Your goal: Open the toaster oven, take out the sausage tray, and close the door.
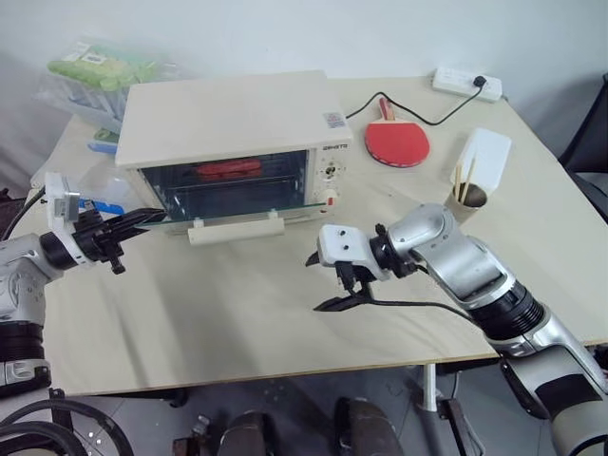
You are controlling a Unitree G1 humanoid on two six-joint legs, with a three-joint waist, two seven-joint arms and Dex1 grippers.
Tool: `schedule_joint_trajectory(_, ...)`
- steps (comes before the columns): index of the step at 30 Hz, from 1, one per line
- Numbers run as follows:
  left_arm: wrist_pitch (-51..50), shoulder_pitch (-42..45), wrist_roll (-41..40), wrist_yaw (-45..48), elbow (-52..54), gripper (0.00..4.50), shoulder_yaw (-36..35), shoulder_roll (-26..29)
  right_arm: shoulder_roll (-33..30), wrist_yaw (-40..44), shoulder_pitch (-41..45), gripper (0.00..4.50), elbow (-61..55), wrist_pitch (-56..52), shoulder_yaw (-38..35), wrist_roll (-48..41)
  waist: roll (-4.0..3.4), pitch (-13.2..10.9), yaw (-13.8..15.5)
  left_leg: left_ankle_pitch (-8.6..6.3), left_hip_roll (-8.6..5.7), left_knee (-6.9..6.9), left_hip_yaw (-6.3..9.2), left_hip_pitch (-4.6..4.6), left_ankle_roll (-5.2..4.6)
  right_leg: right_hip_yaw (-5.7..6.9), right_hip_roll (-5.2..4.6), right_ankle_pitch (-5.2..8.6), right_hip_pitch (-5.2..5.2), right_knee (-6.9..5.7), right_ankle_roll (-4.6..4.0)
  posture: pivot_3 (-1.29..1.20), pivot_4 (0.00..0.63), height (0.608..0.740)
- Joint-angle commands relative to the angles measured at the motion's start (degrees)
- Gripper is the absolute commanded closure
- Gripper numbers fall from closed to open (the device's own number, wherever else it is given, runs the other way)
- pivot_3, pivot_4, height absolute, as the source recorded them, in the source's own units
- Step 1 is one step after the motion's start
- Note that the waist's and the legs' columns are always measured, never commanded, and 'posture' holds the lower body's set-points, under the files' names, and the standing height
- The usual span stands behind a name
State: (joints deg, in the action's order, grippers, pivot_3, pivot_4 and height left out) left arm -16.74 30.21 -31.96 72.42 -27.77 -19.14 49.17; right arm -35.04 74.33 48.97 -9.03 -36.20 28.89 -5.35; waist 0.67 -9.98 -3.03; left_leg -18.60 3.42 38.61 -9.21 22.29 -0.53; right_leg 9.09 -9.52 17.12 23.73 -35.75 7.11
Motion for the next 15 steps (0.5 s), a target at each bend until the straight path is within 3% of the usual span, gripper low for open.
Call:
schedule_joint_trajectory(1, 0.4, 0.1, 0.4, 1.7, 1.0, 4.46, 0.8, -0.2, -3.6, 3.1, 0.7, 0.0, -4.9, -0.4, -0.1, -0.5, 0.0, 0.0, 0.1, 0.0, 0.0, 0.01, 0.0, 0.0, 0.0, 0.0, 0.0, 0.0, 0.0, 0.0, 0.0, 0.0, 0.15, 0.74)
schedule_joint_trajectory(9, 0.4, -2.2, 3.5, 2.7, 3.0, 4.46, 4.7, -0.1, -15.0, 12.9, 0.6, 0.0, -13.0, -2.7, -10.1, -12.3, 0.04, 0.0, 1.1, -0.04, 0.0, 0.17, 0.01, 0.05, -0.04, -0.01, 0.0, 0.0, -0.01, 0.01, 0.0, 0.0, 0.15, 0.74)
schedule_joint_trajectory(15, 1.2, -3.6, 6.9, 2.6, 3.2, 4.46, 7.6, 0.7, -14.0, 9.3, 4.5, 0.0, -10.9, -4.0, -13.3, -14.8, 0.04, 0.0, 1.2, -0.05, 0.13, 0.38, -0.07, 0.06, -0.02, -0.03, 0.04, 0.03, -0.01, -0.04, -0.08, 0.0, 0.15, 0.74)
